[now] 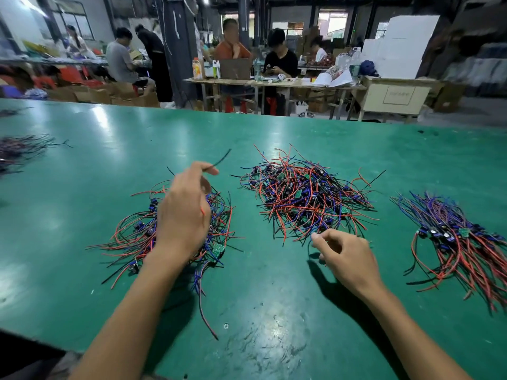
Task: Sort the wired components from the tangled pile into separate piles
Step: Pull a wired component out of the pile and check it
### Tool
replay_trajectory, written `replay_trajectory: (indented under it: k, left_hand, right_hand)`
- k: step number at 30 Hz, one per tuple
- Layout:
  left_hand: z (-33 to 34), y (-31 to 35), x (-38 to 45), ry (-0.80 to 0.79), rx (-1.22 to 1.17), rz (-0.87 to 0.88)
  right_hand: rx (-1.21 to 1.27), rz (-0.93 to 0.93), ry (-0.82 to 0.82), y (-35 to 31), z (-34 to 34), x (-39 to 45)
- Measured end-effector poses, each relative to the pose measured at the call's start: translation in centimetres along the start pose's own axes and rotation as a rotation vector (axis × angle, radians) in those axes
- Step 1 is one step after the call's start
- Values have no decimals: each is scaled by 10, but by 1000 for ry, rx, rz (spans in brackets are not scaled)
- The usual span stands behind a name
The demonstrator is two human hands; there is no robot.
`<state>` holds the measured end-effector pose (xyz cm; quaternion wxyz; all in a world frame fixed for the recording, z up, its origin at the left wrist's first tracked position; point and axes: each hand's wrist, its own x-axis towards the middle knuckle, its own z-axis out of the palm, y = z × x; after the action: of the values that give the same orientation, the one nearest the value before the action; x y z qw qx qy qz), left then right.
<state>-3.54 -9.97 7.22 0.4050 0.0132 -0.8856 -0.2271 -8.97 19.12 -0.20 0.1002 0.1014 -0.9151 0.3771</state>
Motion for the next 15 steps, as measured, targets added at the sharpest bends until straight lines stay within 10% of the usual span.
replay_trajectory:
  k: [6,8,15]
  left_hand:
    - [-4,-32,10,-451,380,-448]
    - [1,-21,-1,-375,396,-382]
    - [47,62,-43,-453,-88,81]
  right_hand:
    - [-11,-79,-67,-7,-4,-3]
    - [201,-28,-39,-10,-13,0]
    - [-297,170,-163,19,-33,13]
